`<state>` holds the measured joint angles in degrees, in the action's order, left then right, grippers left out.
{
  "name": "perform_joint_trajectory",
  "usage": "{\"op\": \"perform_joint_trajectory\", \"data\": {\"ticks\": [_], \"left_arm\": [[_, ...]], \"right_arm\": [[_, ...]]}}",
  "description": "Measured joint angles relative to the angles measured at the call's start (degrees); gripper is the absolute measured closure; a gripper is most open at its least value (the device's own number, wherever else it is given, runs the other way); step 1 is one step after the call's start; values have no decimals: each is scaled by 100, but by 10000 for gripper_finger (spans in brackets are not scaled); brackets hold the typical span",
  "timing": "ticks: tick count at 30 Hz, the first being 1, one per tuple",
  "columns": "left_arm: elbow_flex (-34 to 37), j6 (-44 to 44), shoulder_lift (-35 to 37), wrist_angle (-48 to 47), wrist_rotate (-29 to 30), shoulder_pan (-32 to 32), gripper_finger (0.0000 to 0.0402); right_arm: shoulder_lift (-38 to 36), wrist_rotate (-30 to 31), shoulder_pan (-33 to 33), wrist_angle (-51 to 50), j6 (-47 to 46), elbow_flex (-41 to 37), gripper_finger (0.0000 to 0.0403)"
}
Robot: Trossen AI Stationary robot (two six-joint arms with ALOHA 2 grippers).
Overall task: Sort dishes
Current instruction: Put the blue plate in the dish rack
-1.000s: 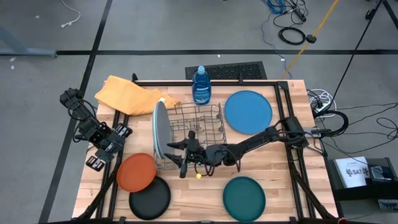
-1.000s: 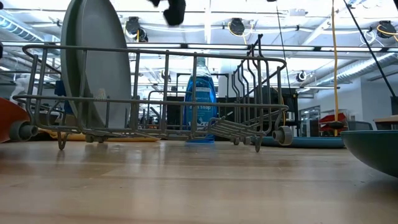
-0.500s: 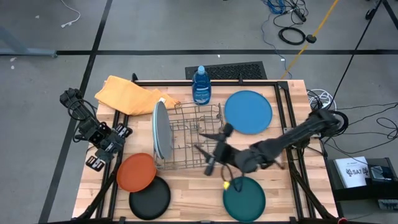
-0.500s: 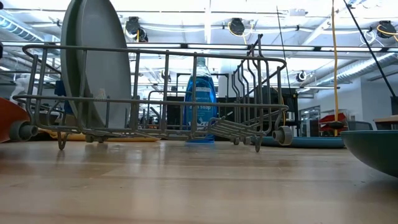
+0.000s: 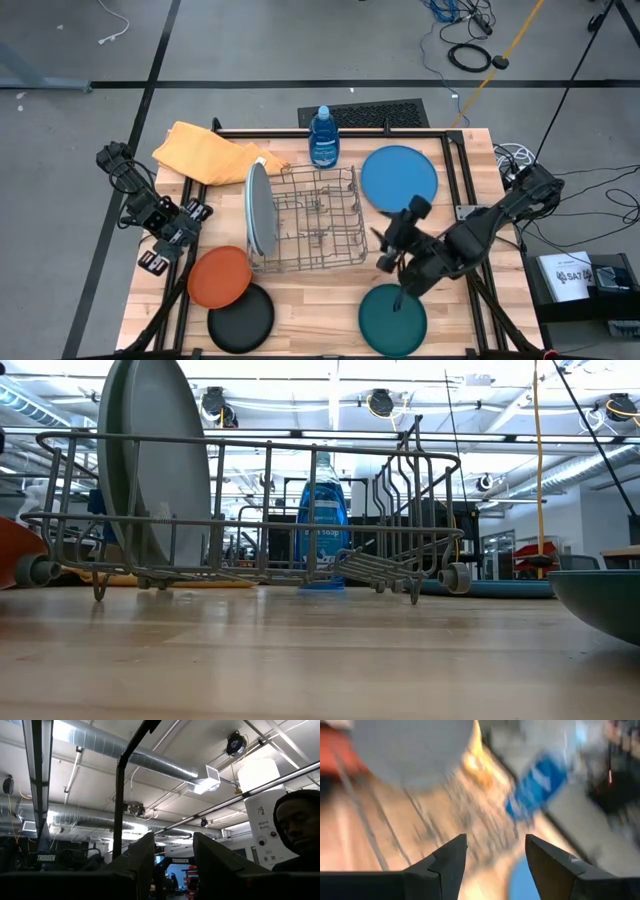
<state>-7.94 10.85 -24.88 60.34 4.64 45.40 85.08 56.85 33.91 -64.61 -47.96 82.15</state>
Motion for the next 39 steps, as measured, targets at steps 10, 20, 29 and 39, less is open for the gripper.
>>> {"op": "perform_joint_trajectory", "data": {"ticks": [10,20,29,39], "left_arm": [[0,2,0,0,7,0,265],[0,-4,0,55,11,-1,265],[0,-6,-2,70,14,-2,265],[0,-4,-2,70,16,-1,265]], "right_arm": [[146,-1951,-647,-1326,-440,-485,214],[148,-3592,-1645,549,677,-2365,235],[148,-4068,-2718,1262,1497,-3097,230],[148,-4204,-3612,1404,2893,-3097,176]]}}
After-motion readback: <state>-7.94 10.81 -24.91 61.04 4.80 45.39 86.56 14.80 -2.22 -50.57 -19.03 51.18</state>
